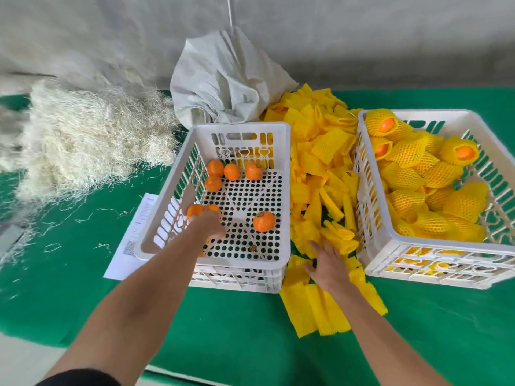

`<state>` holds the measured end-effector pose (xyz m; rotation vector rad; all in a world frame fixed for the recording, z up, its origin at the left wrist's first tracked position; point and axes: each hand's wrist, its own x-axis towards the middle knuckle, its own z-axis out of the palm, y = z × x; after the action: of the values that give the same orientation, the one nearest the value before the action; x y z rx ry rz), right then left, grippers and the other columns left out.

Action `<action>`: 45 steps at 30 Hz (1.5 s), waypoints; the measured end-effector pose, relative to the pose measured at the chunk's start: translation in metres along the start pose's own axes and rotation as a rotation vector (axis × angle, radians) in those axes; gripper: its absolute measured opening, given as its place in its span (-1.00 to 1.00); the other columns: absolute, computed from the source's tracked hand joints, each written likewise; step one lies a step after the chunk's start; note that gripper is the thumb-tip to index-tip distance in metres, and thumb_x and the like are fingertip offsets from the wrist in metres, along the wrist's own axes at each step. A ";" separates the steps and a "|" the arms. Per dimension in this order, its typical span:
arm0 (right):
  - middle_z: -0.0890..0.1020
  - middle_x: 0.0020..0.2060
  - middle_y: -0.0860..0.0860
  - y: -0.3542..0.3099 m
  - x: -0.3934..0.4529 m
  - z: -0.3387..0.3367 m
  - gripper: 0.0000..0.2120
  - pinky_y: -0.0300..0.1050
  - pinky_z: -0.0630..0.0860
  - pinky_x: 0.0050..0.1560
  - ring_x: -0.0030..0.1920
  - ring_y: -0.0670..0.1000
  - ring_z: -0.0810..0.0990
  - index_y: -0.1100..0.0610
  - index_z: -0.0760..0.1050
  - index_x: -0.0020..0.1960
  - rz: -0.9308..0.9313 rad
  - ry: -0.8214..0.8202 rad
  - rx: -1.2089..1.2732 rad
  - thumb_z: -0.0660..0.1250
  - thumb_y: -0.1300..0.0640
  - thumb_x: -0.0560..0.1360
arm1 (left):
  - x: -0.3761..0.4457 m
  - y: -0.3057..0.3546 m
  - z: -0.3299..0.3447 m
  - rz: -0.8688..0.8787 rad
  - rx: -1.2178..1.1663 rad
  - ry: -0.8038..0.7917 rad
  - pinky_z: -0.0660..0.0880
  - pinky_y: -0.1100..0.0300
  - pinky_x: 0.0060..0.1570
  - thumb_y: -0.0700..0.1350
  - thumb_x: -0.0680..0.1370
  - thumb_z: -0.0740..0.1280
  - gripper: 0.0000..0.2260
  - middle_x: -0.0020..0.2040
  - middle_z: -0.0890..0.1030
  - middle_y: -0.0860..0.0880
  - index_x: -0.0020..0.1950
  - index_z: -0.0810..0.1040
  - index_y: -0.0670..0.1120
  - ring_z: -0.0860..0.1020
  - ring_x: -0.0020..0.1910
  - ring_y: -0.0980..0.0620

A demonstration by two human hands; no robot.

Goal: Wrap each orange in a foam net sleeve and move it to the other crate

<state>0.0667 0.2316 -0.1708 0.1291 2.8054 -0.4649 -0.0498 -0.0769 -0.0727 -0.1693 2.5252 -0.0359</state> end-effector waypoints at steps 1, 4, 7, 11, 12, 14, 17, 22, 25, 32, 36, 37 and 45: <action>0.19 0.59 0.05 0.001 0.001 -0.001 -0.32 0.10 0.35 0.45 0.54 0.18 0.25 -0.08 0.14 0.62 -0.001 0.013 -0.011 0.33 -0.17 0.60 | 0.004 0.000 -0.002 -0.005 0.015 -0.012 0.38 -0.10 0.45 -0.09 0.60 0.43 -0.38 0.64 0.24 -0.17 0.61 0.30 -0.14 0.36 0.53 -0.19; 0.34 0.50 0.03 0.001 0.005 -0.005 -0.38 0.08 0.41 0.39 0.46 0.15 0.33 -0.03 0.21 0.58 -0.005 0.054 -0.012 0.34 -0.11 0.60 | 0.010 0.004 -0.003 -0.011 0.080 -0.050 0.54 0.07 0.17 -0.18 0.60 0.41 -0.35 0.68 0.10 -0.21 0.64 0.23 -0.15 0.50 0.39 -0.19; 0.45 0.43 0.04 -0.001 0.008 -0.008 -0.48 0.07 0.49 0.29 0.40 0.15 0.42 0.00 0.30 0.54 0.011 0.087 0.033 0.33 -0.02 0.62 | 0.014 0.006 0.008 -0.026 0.233 -0.074 0.46 -0.12 0.40 -0.10 0.60 0.45 -0.24 0.69 -0.09 -0.25 0.68 0.10 -0.14 0.24 0.60 -0.29; 0.55 0.32 0.08 0.001 0.012 -0.008 -0.61 0.05 0.55 0.20 0.32 0.14 0.52 0.09 0.39 0.45 0.045 0.128 0.128 0.31 0.05 0.65 | 0.015 0.003 0.017 -0.065 0.422 -0.112 0.33 -0.16 0.47 -0.01 0.56 0.51 -0.22 0.68 -0.06 -0.23 0.67 0.17 -0.10 0.16 0.61 -0.30; 0.58 0.27 0.08 0.003 0.012 -0.008 -0.65 0.04 0.57 0.17 0.28 0.14 0.55 0.10 0.42 0.41 0.047 0.139 0.140 0.30 0.06 0.65 | 0.015 0.004 0.017 -0.063 0.440 -0.103 0.32 -0.16 0.48 -0.03 0.56 0.51 -0.22 0.67 -0.05 -0.24 0.66 0.18 -0.12 0.15 0.61 -0.31; 0.61 0.19 0.09 0.005 0.013 -0.008 -0.73 0.02 0.58 0.12 0.21 0.12 0.59 0.11 0.47 0.32 0.048 0.151 0.152 0.29 0.07 0.65 | 0.017 0.004 0.018 -0.054 0.440 -0.067 0.24 -0.22 0.52 -0.10 0.58 0.48 -0.27 0.66 0.00 -0.29 0.64 0.20 -0.18 0.09 0.63 -0.34; 0.62 0.17 0.07 0.005 0.012 -0.010 -0.74 0.00 0.57 0.10 0.20 0.11 0.60 0.11 0.49 0.30 0.052 0.151 0.171 0.30 0.08 0.65 | 0.016 0.010 0.018 -0.014 0.424 -0.052 0.26 -0.19 0.52 -0.19 0.62 0.38 -0.40 0.63 0.13 -0.36 0.61 0.23 -0.23 0.14 0.61 -0.37; 0.63 0.17 0.08 0.008 0.010 -0.009 -0.76 0.00 0.53 0.10 0.20 0.13 0.60 0.12 0.51 0.28 0.047 0.162 0.247 0.25 0.05 0.67 | 0.011 0.015 0.020 -0.034 0.375 -0.042 0.26 -0.11 0.54 -0.11 0.66 0.35 -0.44 0.62 0.19 -0.29 0.61 0.23 -0.19 0.17 0.62 -0.29; 0.65 0.20 0.07 0.012 0.008 -0.020 -0.70 0.04 0.58 0.17 0.22 0.12 0.62 0.14 0.53 0.33 0.025 0.172 0.413 0.26 0.01 0.68 | 0.005 0.019 0.017 0.015 0.272 -0.038 0.47 0.03 0.37 0.02 0.65 0.35 -0.51 0.44 0.48 -0.14 0.52 0.38 -0.15 0.49 0.41 -0.17; 0.70 -0.09 -0.07 -0.011 0.023 -0.099 -0.74 -0.17 0.62 -0.05 -0.06 -0.13 0.67 0.07 0.53 0.08 -0.058 0.380 0.764 0.37 -0.13 0.60 | -0.016 0.055 -0.029 0.144 -0.237 0.325 0.51 -0.08 0.26 0.14 0.49 0.51 -0.42 0.37 0.44 -0.19 0.41 0.49 -0.11 0.48 0.31 -0.21; 0.65 -0.09 -0.20 -0.025 0.047 -0.152 -0.73 -0.42 0.49 -0.18 -0.09 -0.27 0.63 0.02 0.52 0.11 -0.100 0.483 0.845 0.37 -0.16 0.59 | -0.026 0.098 -0.068 0.363 -0.707 0.680 0.52 -0.07 0.31 0.09 0.52 0.50 -0.42 0.35 0.39 -0.12 0.48 0.49 -0.08 0.45 0.31 -0.14; 0.64 -0.08 -0.20 -0.027 0.055 -0.163 -0.74 -0.43 0.48 -0.17 -0.09 -0.28 0.62 0.02 0.53 0.13 -0.114 0.520 0.848 0.37 -0.14 0.59 | -0.028 0.113 -0.078 0.430 -0.796 0.726 0.51 0.00 0.30 0.08 0.53 0.49 -0.42 0.36 0.38 -0.08 0.50 0.47 -0.07 0.45 0.28 -0.08; 0.64 -0.09 -0.24 -0.027 0.113 -0.213 -0.81 -0.40 0.51 -0.09 0.02 -0.24 0.61 -0.15 0.49 0.00 -0.315 0.515 0.907 0.31 -0.25 0.60 | -0.010 0.222 -0.084 0.720 -1.057 0.661 0.54 -0.05 0.31 -0.01 0.72 0.26 -0.61 0.43 0.47 -0.06 0.55 0.42 -0.05 0.48 0.39 0.02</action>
<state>-0.1021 0.2808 -0.0040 -0.0173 2.8231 -1.9935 -0.1149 0.1430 -0.0119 0.4144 2.7789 1.7658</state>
